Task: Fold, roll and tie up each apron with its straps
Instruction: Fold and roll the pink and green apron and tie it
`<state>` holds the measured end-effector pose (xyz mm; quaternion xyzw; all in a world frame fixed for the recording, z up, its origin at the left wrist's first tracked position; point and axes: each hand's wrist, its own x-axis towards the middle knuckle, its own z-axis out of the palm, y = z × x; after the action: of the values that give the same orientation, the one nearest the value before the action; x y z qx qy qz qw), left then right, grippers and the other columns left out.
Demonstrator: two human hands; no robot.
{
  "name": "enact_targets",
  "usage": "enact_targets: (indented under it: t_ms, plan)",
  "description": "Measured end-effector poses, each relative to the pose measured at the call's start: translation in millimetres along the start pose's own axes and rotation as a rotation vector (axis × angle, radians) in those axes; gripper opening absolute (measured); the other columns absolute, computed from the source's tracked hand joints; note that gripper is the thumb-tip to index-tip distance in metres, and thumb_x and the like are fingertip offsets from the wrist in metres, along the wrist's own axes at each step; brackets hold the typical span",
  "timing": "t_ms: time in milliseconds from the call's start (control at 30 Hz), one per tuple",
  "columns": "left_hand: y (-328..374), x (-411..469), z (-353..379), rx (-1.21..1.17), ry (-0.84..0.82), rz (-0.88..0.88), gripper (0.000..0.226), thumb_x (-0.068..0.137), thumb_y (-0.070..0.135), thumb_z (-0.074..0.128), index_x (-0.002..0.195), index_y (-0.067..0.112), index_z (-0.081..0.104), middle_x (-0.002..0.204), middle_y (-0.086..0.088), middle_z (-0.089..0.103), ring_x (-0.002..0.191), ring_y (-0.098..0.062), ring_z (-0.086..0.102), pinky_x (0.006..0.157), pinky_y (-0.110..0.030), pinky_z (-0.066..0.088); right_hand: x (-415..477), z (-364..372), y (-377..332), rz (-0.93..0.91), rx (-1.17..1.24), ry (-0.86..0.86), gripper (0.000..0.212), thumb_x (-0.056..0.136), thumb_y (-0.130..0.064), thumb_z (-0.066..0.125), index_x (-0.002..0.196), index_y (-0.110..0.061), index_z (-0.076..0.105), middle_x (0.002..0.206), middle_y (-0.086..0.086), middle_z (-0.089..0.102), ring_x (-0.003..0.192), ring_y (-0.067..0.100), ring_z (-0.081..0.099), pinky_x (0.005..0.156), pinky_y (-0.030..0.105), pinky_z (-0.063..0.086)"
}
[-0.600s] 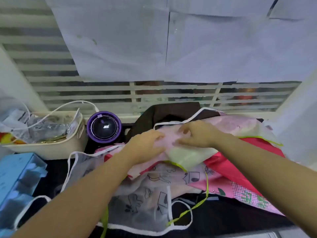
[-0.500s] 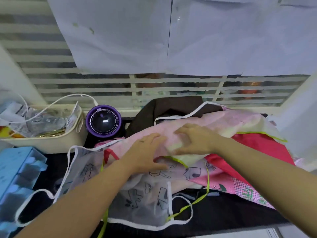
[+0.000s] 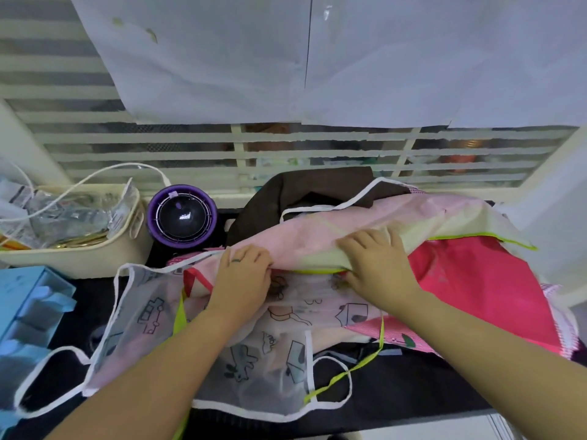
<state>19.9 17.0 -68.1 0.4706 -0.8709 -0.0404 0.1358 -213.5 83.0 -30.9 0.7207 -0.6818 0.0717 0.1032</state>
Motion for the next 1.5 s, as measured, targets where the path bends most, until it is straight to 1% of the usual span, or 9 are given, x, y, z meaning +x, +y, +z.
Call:
enact_targets:
  t_ms: [167, 233, 367, 600, 767, 1000, 1133, 1333, 1500]
  plan:
    - [2.4, 23.5, -41.0, -0.115, 0.221, -0.037, 0.028, 0.085, 0.010, 0.031, 0.089, 0.008, 0.059, 0.064, -0.003, 0.056, 0.065, -0.029, 0.059, 0.099, -0.049, 0.044, 20.2, -29.2, 28.1, 0.219, -0.013, 0.068, 0.044, 0.059, -0.013, 0.074, 0.102, -0.018, 0.069, 0.095, 0.005, 0.068, 0.090, 0.035, 0.058, 0.073, 0.041, 0.041]
    - [7.4, 36.9, -72.8, -0.213, 0.247, -0.096, 0.023, 0.092, 0.002, 0.034, 0.098, 0.006, 0.056, 0.068, -0.002, 0.050, 0.068, -0.030, 0.053, 0.081, -0.037, 0.042, 33.6, -49.6, 36.2, 0.298, 0.027, 0.089, 0.033, 0.073, -0.010, 0.062, 0.104, -0.017, 0.067, 0.100, 0.006, 0.067, 0.097, 0.036, 0.055, 0.075, 0.040, 0.040]
    - [7.2, 56.8, -132.7, -0.332, 0.293, -0.132, 0.017, 0.099, 0.010, 0.036, 0.109, 0.011, 0.050, 0.078, -0.004, 0.055, 0.075, -0.027, 0.055, 0.064, -0.037, 0.038, 70.1, -95.4, 44.2, 0.371, 0.493, 0.138, 0.027, 0.081, 0.003, 0.048, 0.085, -0.017, 0.065, 0.085, 0.010, 0.066, 0.085, 0.029, 0.058, 0.064, 0.033, 0.040]
    - [0.7, 84.9, -243.0, -0.172, 0.504, -0.015, 0.049, 0.084, 0.054, 0.060, 0.119, 0.022, 0.052, 0.107, 0.008, 0.057, 0.100, -0.016, 0.055, 0.079, -0.033, 0.042, 126.6, -207.8, 28.6, 0.195, 0.709, 0.374, 0.026, 0.070, -0.013, 0.036, 0.085, -0.013, 0.058, 0.081, 0.002, 0.056, 0.081, 0.018, 0.050, 0.066, 0.027, 0.031]
    - [-14.7, 113.3, -307.3, -0.037, 0.623, 0.041, 0.032, 0.086, 0.022, 0.062, 0.117, 0.016, 0.058, 0.106, -0.007, 0.066, 0.102, -0.031, 0.060, 0.080, -0.040, 0.048, 157.7, -284.5, 15.7, 0.059, 0.573, 0.459, 0.017, 0.080, -0.003, 0.055, 0.090, -0.014, 0.064, 0.083, -0.005, 0.059, 0.084, 0.014, 0.052, 0.061, 0.021, 0.031]
    - [-8.6, 138.3, -428.3, 0.067, 0.919, 0.053, 0.018, 0.092, 0.015, 0.052, 0.107, 0.014, 0.062, 0.105, -0.011, 0.066, 0.100, -0.034, 0.058, 0.069, -0.036, 0.038, 172.6, -389.9, -4.0, -0.050, 0.506, 0.423, 0.029, 0.089, -0.022, 0.059, 0.064, -0.010, 0.049, 0.060, 0.000, 0.046, 0.057, 0.013, 0.039, 0.046, 0.019, 0.028]
    - [1.8, 146.5, -476.1, 0.049, 1.017, 0.016, 0.017, 0.094, 0.016, 0.049, 0.104, 0.012, 0.062, 0.106, -0.012, 0.063, 0.100, -0.035, 0.055, 0.066, -0.034, 0.032, 166.9, -422.5, -12.6, 0.028, 1.154, 0.062, 0.033, 0.093, -0.040, 0.054, 0.078, -0.013, 0.066, 0.069, 0.000, 0.070, 0.059, 0.012, 0.064, 0.057, 0.016, 0.052]
    - [-28.9, 171.6, -410.8, 0.086, 0.516, -0.113, 0.029, 0.092, 0.032, 0.056, 0.119, 0.022, 0.062, 0.119, -0.012, 0.059, 0.111, -0.034, 0.056, 0.093, -0.047, 0.046, 165.0, -383.6, -19.5, 0.095, 1.655, -0.245, 0.045, 0.096, -0.034, 0.046, 0.069, -0.008, 0.069, 0.068, 0.010, 0.069, 0.059, 0.022, 0.067, 0.057, 0.027, 0.058]
    - [-21.5, 132.3, -335.2, -0.374, 0.254, -0.044, 0.048, 0.093, 0.035, 0.058, 0.139, 0.024, 0.046, 0.137, 0.000, 0.048, 0.123, -0.016, 0.049, 0.101, -0.028, 0.038, 176.1, -323.1, -19.4, 0.290, 1.770, -0.179, 0.047, 0.099, -0.030, 0.044, 0.060, -0.008, 0.057, 0.053, 0.007, 0.058, 0.046, 0.019, 0.060, 0.048, 0.024, 0.053]
